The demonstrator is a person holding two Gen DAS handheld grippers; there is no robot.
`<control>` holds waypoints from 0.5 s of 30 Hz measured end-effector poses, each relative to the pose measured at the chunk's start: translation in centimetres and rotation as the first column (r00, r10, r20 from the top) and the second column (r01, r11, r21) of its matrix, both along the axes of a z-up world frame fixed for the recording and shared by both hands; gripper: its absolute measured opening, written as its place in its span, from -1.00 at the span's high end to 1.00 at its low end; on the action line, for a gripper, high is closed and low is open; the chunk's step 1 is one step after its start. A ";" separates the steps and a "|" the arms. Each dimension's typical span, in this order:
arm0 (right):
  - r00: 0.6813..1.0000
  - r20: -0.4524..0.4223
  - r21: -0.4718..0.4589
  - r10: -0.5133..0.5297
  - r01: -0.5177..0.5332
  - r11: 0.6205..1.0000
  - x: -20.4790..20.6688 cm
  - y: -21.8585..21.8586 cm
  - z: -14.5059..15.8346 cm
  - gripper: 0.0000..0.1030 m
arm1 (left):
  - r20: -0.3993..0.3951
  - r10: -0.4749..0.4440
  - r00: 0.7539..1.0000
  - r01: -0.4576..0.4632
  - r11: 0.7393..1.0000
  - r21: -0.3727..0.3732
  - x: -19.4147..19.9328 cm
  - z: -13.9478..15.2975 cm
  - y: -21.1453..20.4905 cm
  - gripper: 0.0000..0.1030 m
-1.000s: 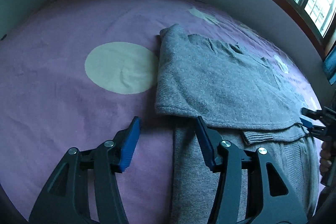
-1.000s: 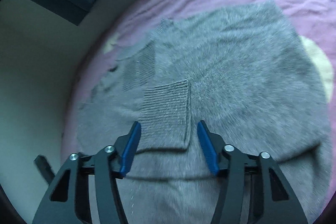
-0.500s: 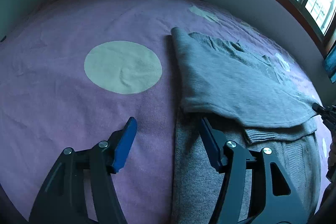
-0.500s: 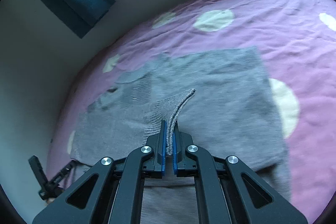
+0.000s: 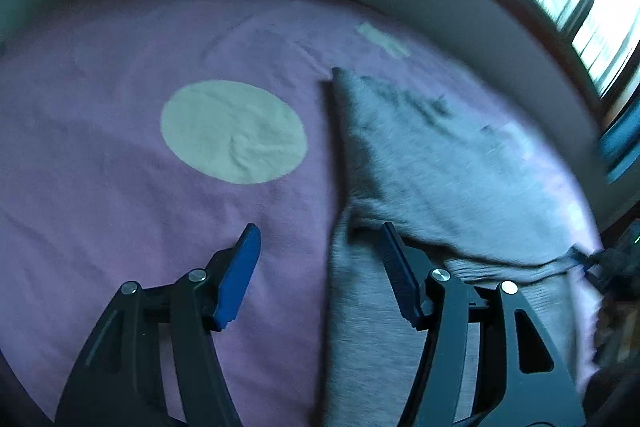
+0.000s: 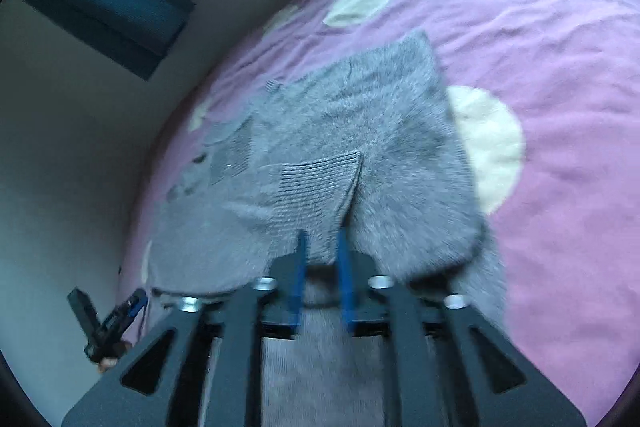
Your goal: Fold small clothes
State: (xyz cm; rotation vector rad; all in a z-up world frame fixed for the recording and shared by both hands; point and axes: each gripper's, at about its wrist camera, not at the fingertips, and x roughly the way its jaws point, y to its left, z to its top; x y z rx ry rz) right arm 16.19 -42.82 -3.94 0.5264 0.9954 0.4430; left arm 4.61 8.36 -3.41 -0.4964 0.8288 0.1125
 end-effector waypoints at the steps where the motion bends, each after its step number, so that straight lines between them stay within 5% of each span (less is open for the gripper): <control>1: 1.000 0.027 -0.005 -0.008 0.008 1.000 -0.6 -0.8 0.4 -0.11 | 0.009 -0.007 1.000 0.007 0.999 -0.036 0.1 0.0 0.3 -0.17; 2: 0.998 0.053 -0.012 -0.017 0.018 1.000 -1.2 -1.7 0.8 -0.26 | 0.016 -0.017 1.000 0.018 0.997 -0.070 0.4 -0.1 0.5 -0.17; 6: 0.993 0.085 -0.042 -0.077 0.081 0.996 -2.9 -5.8 0.5 -0.32 | 0.011 -0.051 0.999 0.052 0.994 -0.095 2.6 -0.8 0.6 -0.13; 11: 0.985 0.019 0.010 -0.172 0.171 0.985 -4.0 -10.1 -2.4 -0.32 | -0.048 -0.084 0.995 0.085 0.996 0.028 4.8 -1.7 -0.3 0.71; 15: 0.984 0.046 0.070 -0.173 0.169 0.983 -4.3 -11.0 -2.8 -0.32 | -0.044 -0.100 0.994 0.101 0.995 0.021 4.9 -1.6 0.2 0.73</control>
